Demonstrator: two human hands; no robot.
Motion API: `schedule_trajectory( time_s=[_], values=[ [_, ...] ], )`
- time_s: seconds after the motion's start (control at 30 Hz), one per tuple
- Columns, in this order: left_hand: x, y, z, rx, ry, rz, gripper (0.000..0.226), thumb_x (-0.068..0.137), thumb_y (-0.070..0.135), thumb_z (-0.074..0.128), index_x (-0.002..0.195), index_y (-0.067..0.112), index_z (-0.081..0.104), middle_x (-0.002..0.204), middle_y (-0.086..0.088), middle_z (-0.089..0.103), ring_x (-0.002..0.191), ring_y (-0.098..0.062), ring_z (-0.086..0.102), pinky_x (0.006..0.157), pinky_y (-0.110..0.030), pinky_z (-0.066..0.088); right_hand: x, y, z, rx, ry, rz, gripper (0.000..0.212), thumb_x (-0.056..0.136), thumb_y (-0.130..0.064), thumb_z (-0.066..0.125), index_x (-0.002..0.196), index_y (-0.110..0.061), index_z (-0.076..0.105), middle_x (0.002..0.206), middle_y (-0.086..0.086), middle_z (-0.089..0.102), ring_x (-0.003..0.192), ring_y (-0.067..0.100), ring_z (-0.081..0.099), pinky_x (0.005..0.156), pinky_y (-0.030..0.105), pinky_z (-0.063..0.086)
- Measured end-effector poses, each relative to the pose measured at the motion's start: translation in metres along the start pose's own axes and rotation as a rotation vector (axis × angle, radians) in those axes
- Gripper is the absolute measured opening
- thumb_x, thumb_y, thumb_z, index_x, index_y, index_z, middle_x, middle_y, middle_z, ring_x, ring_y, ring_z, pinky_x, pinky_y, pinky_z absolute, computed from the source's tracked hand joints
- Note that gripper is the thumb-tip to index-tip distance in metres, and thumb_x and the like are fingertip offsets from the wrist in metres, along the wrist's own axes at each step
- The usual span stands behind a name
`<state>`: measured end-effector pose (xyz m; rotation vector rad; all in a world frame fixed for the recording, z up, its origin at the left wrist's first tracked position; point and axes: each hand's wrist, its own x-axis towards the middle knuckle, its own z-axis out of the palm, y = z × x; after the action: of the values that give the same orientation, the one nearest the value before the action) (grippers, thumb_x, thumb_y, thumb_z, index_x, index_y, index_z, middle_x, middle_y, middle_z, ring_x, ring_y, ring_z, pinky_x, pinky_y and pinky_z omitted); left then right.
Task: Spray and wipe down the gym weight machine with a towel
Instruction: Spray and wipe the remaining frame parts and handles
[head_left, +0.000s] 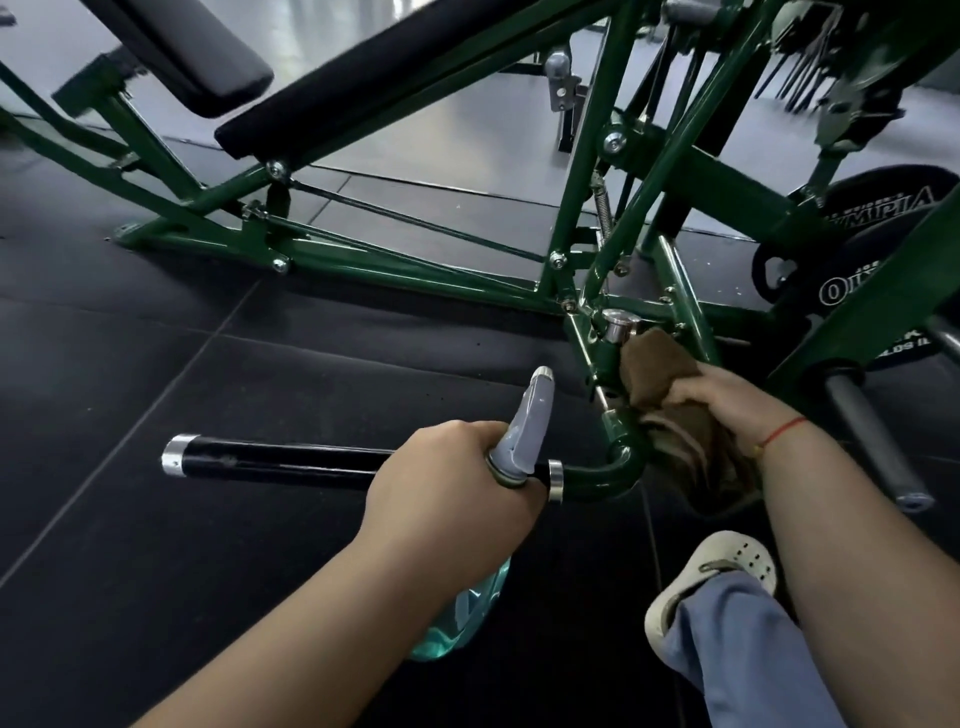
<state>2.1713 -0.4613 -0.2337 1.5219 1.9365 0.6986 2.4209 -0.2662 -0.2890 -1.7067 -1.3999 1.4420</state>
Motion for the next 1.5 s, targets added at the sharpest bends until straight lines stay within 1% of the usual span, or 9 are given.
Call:
schedule_trajectory(
  time_s=[0.2, 0.5, 0.6, 0.7, 0.83, 0.97, 1.23, 1.37, 1.5],
  values=[
    [0.002, -0.005, 0.002, -0.117, -0.016, 0.001, 0.008, 0.079, 0.033, 0.066, 0.075, 0.027, 0.062, 0.055, 0.003, 0.054, 0.045, -0.01, 0.038, 0.049, -0.028, 0.036, 0.029, 0.012, 0.01, 0.197, 0.167, -0.166, 0.025, 0.097, -0.017, 0.065, 0.119, -0.024, 0.059, 0.115, 0.009, 0.068, 0.102, 0.027, 0.067, 0.094, 0.042, 0.053],
    [0.006, -0.006, 0.011, -0.208, -0.038, -0.077, 0.017, 0.079, 0.029, 0.071, 0.091, 0.017, 0.069, 0.052, 0.005, 0.047, 0.05, -0.016, 0.041, 0.053, -0.033, 0.041, 0.087, -0.015, 0.03, -0.317, 0.027, -0.268, 0.031, 0.103, -0.015, 0.055, 0.13, -0.029, 0.06, 0.114, 0.003, 0.067, 0.094, 0.018, 0.062, 0.078, 0.024, 0.046],
    [0.008, -0.006, 0.011, -0.228, -0.033, -0.081, 0.023, 0.079, 0.028, 0.073, 0.096, 0.014, 0.071, 0.061, -0.01, 0.057, 0.051, -0.015, 0.044, 0.054, -0.034, 0.042, 0.099, -0.022, 0.037, -0.353, 0.038, -0.303, 0.04, 0.101, -0.007, 0.056, 0.142, -0.009, 0.053, 0.123, 0.0, 0.056, 0.112, 0.015, 0.051, 0.084, 0.015, 0.038],
    [0.007, -0.007, 0.011, -0.227, -0.032, -0.073, 0.025, 0.078, 0.028, 0.074, 0.098, 0.013, 0.071, 0.069, -0.011, 0.063, 0.051, -0.015, 0.045, 0.053, -0.034, 0.042, 0.101, -0.015, 0.038, -0.257, 0.065, -0.28, 0.04, 0.102, -0.013, 0.056, 0.143, -0.01, 0.053, 0.128, 0.007, 0.061, 0.121, 0.024, 0.057, 0.098, 0.028, 0.045],
    [0.007, -0.007, 0.01, -0.231, -0.034, -0.066, 0.024, 0.078, 0.028, 0.073, 0.098, 0.014, 0.071, 0.061, -0.008, 0.059, 0.05, -0.016, 0.043, 0.053, -0.035, 0.041, 0.078, -0.001, 0.037, -0.082, 0.106, -0.242, 0.02, 0.103, -0.029, 0.053, 0.12, -0.032, 0.063, 0.109, -0.002, 0.067, 0.101, 0.017, 0.062, 0.087, 0.029, 0.046],
    [0.008, -0.008, 0.01, -0.208, -0.036, -0.054, 0.02, 0.08, 0.03, 0.072, 0.095, 0.017, 0.071, 0.065, -0.007, 0.062, 0.05, -0.014, 0.044, 0.052, -0.037, 0.042, 0.054, 0.015, 0.032, 0.148, 0.103, -0.174, 0.016, 0.096, -0.016, 0.057, 0.098, -0.026, 0.069, 0.082, 0.003, 0.07, 0.077, 0.021, 0.065, 0.066, 0.025, 0.052],
    [0.007, -0.007, 0.011, -0.188, -0.045, -0.039, 0.008, 0.08, 0.031, 0.069, 0.087, 0.027, 0.069, 0.051, 0.006, 0.053, 0.046, -0.013, 0.04, 0.052, -0.033, 0.041, 0.072, 0.019, 0.047, 0.316, 0.117, -0.057, 0.024, 0.101, -0.032, 0.058, 0.123, -0.023, 0.062, 0.095, 0.005, 0.071, 0.083, 0.021, 0.068, 0.073, 0.031, 0.054],
    [0.005, -0.007, 0.01, -0.2, -0.04, -0.039, 0.006, 0.079, 0.031, 0.068, 0.084, 0.029, 0.068, 0.049, 0.008, 0.051, 0.045, -0.013, 0.039, 0.052, -0.034, 0.04, 0.079, 0.026, 0.06, 0.44, 0.089, 0.064, 0.04, 0.103, -0.037, 0.045, 0.083, -0.01, 0.067, 0.071, 0.005, 0.067, 0.06, 0.017, 0.064, 0.054, 0.023, 0.052],
    [0.005, -0.008, 0.011, -0.186, -0.039, -0.022, 0.005, 0.08, 0.031, 0.068, 0.083, 0.027, 0.068, 0.051, 0.008, 0.052, 0.046, -0.012, 0.041, 0.052, -0.032, 0.04, 0.054, 0.028, 0.062, 0.588, -0.056, 0.052, 0.032, 0.093, -0.026, 0.037, 0.072, -0.013, 0.059, 0.069, 0.004, 0.054, 0.059, 0.016, 0.054, 0.055, 0.023, 0.05]
  ],
)
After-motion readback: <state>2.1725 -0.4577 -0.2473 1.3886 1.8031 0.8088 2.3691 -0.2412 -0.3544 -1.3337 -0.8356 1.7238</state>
